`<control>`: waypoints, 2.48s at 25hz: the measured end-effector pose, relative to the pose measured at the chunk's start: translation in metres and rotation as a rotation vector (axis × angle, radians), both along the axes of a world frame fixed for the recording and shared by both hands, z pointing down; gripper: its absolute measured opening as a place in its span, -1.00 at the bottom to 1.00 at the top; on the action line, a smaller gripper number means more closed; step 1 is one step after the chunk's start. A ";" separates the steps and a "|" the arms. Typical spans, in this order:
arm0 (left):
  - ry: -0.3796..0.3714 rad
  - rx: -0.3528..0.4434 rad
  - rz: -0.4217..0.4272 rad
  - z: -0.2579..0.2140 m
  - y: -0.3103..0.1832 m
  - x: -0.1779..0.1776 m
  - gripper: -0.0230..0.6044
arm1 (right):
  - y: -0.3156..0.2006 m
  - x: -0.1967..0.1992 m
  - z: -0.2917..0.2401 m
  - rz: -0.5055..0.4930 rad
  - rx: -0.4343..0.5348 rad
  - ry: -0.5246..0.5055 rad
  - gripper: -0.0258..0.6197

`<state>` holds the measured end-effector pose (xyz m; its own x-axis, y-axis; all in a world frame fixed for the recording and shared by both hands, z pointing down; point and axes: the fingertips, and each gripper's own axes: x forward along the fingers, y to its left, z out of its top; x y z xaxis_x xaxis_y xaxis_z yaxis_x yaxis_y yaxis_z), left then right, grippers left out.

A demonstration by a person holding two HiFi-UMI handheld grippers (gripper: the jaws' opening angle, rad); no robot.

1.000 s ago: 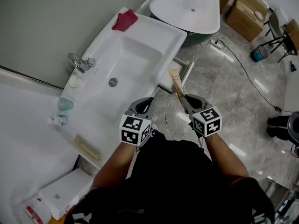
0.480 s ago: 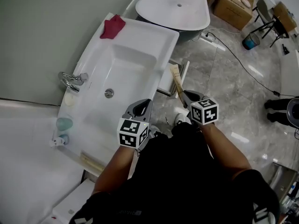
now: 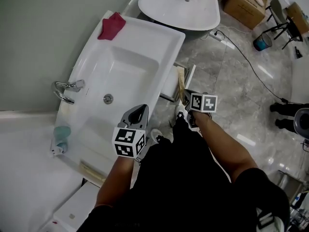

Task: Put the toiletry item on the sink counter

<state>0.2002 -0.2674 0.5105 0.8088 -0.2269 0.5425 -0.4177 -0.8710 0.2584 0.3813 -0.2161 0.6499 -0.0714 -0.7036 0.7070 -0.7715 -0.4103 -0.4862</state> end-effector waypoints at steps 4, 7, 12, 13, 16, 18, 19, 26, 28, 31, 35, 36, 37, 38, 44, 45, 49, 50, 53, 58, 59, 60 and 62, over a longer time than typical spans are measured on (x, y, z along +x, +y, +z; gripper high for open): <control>-0.033 -0.006 -0.015 0.009 -0.008 0.012 -0.92 | -0.016 0.013 0.037 0.033 -0.057 -0.073 -0.91; -0.065 -0.015 -0.037 0.015 -0.014 0.018 -0.92 | -0.029 0.022 0.071 0.084 -0.106 -0.143 -0.91; -0.097 -0.036 -0.081 0.021 -0.018 0.034 -0.92 | -0.042 0.043 0.126 0.133 -0.192 -0.169 -0.91; -0.099 -0.036 -0.088 0.021 -0.020 0.038 -0.92 | -0.044 0.047 0.136 0.139 -0.202 -0.169 -0.91; -0.112 -0.034 -0.119 0.022 -0.031 0.043 -0.92 | -0.055 0.057 0.160 0.175 -0.217 -0.201 -0.91; -0.123 -0.042 -0.150 0.025 -0.037 0.041 -0.92 | -0.061 0.061 0.173 0.202 -0.228 -0.228 -0.91; -0.128 -0.048 -0.164 0.027 -0.039 0.040 -0.92 | -0.064 0.062 0.178 0.213 -0.234 -0.235 -0.91; -0.156 -0.073 -0.261 0.036 -0.046 0.034 -0.92 | -0.084 0.070 0.205 0.200 -0.282 -0.239 -0.91; -0.160 -0.077 -0.278 0.036 -0.046 0.031 -0.92 | -0.088 0.066 0.210 0.169 -0.291 -0.254 -0.91; -0.163 -0.082 -0.290 0.038 -0.046 0.027 -0.92 | -0.095 0.056 0.217 0.122 -0.309 -0.297 -0.90; -0.159 -0.089 -0.300 0.037 -0.046 0.026 -0.92 | -0.097 0.052 0.215 0.099 -0.312 -0.312 -0.82; -0.156 -0.084 -0.297 0.036 -0.047 0.026 -0.92 | -0.097 0.052 0.214 0.101 -0.309 -0.316 -0.76; -0.151 -0.078 -0.293 0.035 -0.048 0.026 -0.92 | -0.097 0.052 0.211 0.102 -0.305 -0.323 -0.74; -0.146 -0.073 -0.288 0.033 -0.048 0.027 -0.92 | -0.096 0.051 0.208 0.103 -0.300 -0.330 -0.73; -0.121 -0.049 -0.244 0.021 -0.042 0.031 -0.92 | -0.090 0.048 0.183 0.110 -0.240 -0.354 -0.73; -0.117 -0.045 -0.235 0.020 -0.041 0.031 -0.92 | -0.089 0.047 0.179 0.105 -0.233 -0.350 -0.73; -0.098 -0.030 -0.197 0.011 -0.034 0.031 -0.92 | -0.080 0.041 0.160 0.087 -0.185 -0.371 -0.73; -0.091 -0.029 -0.189 0.008 -0.032 0.031 -0.92 | -0.079 0.039 0.154 0.087 -0.168 -0.382 -0.73; -0.067 -0.030 -0.176 0.000 -0.025 0.027 -0.92 | -0.073 0.036 0.130 0.068 -0.117 -0.377 -0.75; -0.040 -0.017 -0.156 -0.009 -0.012 0.013 -0.92 | -0.063 0.025 0.082 0.005 -0.028 -0.322 -0.83; -0.034 -0.013 -0.149 -0.011 -0.009 0.010 -0.92 | -0.060 0.022 0.073 -0.005 -0.007 -0.313 -0.85; -0.027 -0.008 -0.141 -0.013 -0.006 0.007 -0.92 | -0.057 0.019 0.064 -0.015 0.015 -0.306 -0.88; -0.014 -0.001 -0.120 -0.017 0.003 0.002 -0.92 | -0.050 0.013 0.043 -0.033 0.069 -0.289 -0.91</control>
<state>0.2020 -0.2641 0.4933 0.7681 -0.3210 0.5541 -0.5224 -0.8146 0.2522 0.3943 -0.2662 0.6928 -0.2864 -0.7433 0.6045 -0.6090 -0.3459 -0.7138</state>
